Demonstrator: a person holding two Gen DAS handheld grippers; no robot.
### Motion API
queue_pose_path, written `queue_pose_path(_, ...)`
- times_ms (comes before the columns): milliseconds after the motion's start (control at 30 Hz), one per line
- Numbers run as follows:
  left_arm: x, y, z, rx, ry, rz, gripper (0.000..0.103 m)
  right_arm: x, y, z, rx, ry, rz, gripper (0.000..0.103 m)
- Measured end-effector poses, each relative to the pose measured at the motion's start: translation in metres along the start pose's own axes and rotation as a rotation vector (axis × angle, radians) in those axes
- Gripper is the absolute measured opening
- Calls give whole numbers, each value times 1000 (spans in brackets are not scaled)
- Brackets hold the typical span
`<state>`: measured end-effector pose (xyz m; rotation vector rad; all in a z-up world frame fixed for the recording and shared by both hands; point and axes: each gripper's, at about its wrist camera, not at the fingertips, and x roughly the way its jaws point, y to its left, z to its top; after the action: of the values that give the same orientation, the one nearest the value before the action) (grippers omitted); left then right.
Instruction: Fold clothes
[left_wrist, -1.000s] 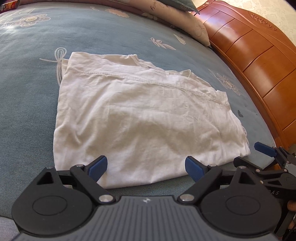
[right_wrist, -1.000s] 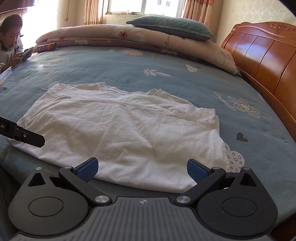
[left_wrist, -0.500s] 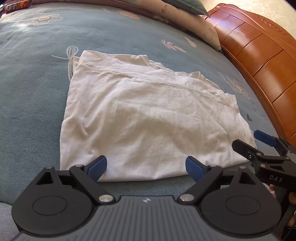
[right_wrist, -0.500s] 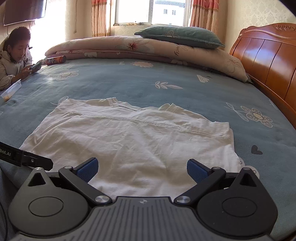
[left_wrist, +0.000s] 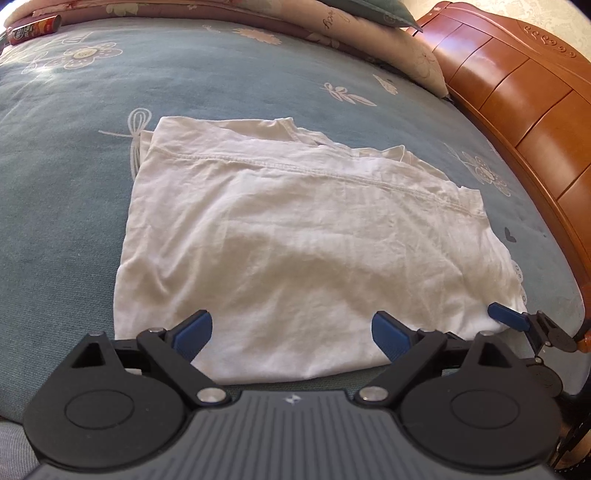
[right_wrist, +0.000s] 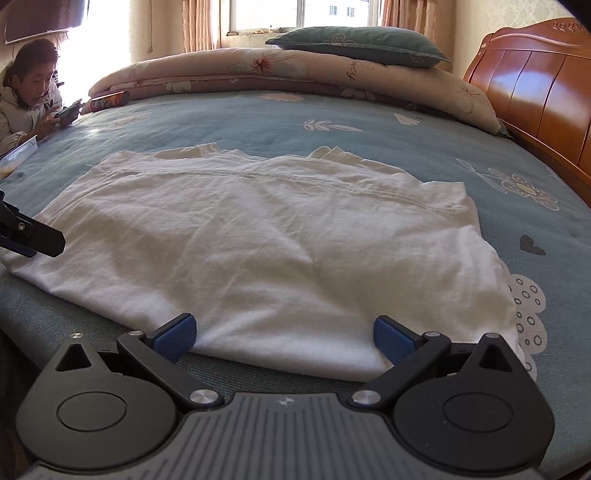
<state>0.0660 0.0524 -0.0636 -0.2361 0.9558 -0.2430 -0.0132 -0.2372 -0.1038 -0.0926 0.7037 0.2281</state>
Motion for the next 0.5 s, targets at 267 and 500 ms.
queue_pose_path(267,28,-22,2,68,26,0,94,12,-16,11,49,6,-85,103)
queue_pose_path(500,27,-22,-6,107,10,-19,102,14,-19,6,73,-3,-82,103)
